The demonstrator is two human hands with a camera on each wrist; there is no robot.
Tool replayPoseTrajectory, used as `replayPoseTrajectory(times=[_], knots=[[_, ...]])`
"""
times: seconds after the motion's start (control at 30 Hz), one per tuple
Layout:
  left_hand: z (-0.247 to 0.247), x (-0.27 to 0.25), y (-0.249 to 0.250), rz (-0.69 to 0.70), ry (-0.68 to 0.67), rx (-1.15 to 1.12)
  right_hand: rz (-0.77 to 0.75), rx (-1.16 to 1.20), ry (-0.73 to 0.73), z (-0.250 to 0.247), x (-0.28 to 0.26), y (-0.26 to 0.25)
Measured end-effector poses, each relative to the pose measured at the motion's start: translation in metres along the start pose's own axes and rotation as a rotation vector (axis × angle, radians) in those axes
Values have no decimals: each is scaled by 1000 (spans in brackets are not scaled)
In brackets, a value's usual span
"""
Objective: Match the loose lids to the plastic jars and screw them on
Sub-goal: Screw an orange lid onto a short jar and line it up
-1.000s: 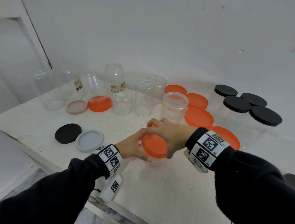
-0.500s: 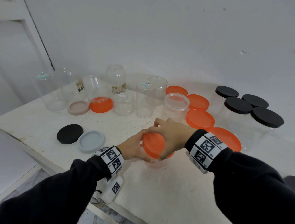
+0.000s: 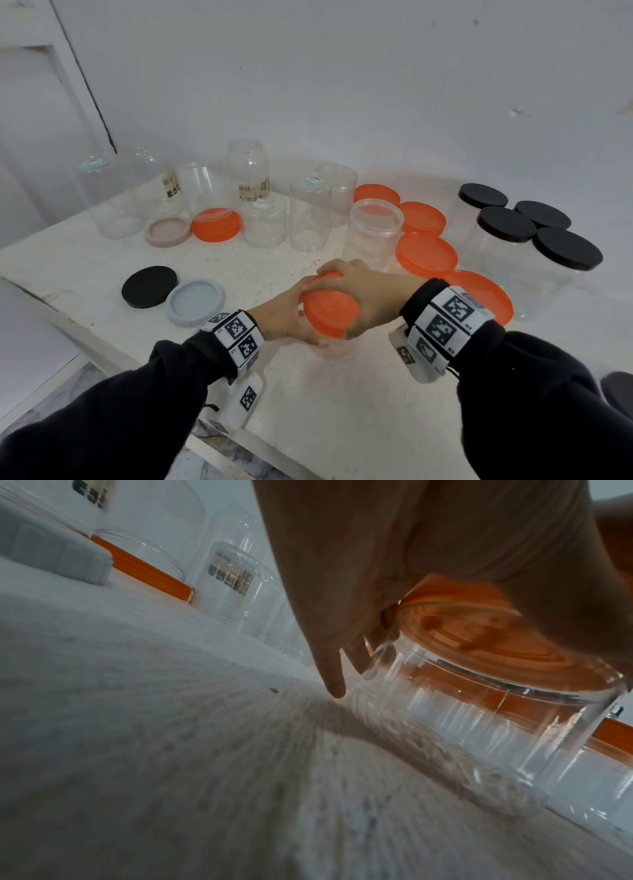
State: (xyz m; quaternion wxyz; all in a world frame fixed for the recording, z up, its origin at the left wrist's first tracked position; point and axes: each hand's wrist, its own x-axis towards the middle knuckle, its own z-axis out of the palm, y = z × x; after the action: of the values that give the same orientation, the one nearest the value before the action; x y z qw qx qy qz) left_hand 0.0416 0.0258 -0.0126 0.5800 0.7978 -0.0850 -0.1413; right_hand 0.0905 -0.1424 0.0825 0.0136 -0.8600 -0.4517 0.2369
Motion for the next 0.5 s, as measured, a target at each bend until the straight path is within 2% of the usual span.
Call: replayPoseTrajectory(times=[0.2,0.27,0.37,0.43,0.5], knots=[[0,0,-1,-18,8,-6,168,-136,161,11,2,-5],[0,0,-2,-21,21,2,145,-143,111,8,2,-4],[0,0,0,-17,35,8,42,-91,-44,0,1,-3],[0,0,0,-21,33,-1,48,-101,-35,0,2,-3],[0,0,-1,-28,37,-13,93,-140,61,3,4,-7]])
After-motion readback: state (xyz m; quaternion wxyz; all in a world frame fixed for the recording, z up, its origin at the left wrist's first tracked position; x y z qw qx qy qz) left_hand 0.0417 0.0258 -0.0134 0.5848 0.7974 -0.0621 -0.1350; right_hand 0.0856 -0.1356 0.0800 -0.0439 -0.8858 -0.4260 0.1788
